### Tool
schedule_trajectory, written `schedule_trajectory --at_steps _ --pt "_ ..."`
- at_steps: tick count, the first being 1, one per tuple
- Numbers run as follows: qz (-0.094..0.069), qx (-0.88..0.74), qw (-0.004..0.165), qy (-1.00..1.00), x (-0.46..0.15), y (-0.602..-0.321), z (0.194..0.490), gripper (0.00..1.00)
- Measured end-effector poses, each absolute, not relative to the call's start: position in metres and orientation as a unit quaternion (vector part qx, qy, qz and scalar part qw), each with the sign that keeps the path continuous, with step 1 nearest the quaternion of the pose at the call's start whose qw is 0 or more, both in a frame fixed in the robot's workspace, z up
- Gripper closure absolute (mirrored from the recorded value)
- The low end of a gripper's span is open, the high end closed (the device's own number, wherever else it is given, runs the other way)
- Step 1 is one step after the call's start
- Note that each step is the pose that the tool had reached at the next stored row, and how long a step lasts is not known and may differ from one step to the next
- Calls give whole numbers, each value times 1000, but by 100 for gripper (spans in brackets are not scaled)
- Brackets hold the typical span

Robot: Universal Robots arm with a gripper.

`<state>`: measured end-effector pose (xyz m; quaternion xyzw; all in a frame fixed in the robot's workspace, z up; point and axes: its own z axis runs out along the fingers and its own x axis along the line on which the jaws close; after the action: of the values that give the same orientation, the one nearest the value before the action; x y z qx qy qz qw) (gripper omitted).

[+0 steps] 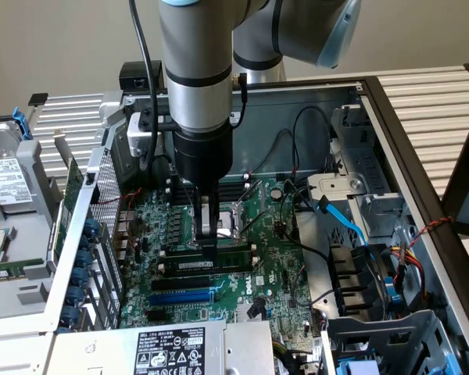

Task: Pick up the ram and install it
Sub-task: 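Press down the ram until it locks into place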

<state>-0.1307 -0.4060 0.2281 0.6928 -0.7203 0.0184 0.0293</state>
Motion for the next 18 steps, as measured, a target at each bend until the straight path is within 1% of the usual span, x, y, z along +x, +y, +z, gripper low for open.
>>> schedule_trajectory --at_steps 18 --pt "18 693 29 -720 -131 -406 226 90"
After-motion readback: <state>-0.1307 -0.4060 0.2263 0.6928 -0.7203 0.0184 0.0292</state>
